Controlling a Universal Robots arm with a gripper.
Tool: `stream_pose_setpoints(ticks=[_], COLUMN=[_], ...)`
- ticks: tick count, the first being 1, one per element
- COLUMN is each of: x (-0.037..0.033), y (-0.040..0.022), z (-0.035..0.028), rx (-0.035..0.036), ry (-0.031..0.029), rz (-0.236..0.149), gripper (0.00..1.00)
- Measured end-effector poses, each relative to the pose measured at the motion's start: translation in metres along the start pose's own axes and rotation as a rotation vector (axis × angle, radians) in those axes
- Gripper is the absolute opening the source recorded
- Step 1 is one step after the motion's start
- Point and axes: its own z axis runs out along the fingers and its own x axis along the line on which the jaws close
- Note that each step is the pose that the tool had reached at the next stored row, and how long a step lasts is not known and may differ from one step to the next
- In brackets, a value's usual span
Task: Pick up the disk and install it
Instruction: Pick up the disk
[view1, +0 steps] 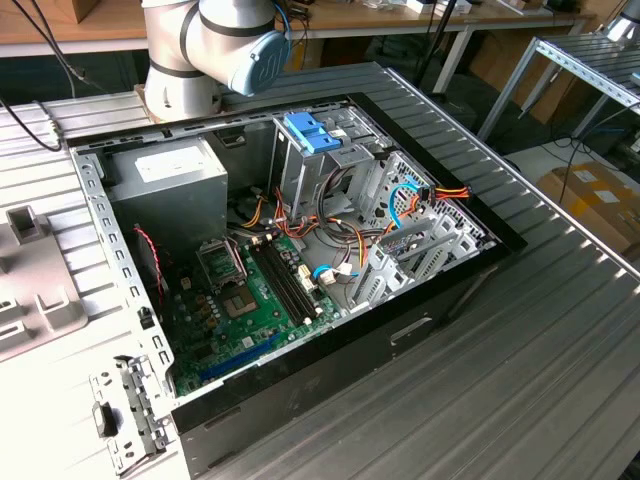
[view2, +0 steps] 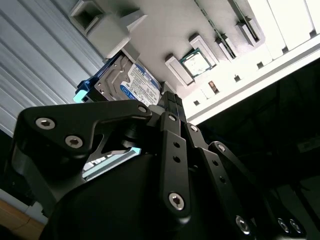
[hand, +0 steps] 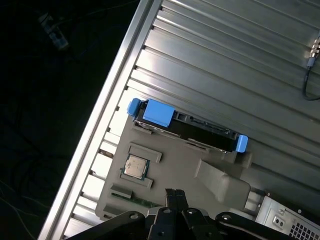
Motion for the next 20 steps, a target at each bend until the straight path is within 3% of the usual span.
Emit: stream_pose_setpoints(ticks=[14,20], x=[0.0000,0.0000], y=[0.0000,0.0000], z=[0.0002,0.0005], rx=[-0.0008,-0.0018], ry=[0.0014,0.0030], rz=[-0.033,-0.073], gripper=[0.11,0.11])
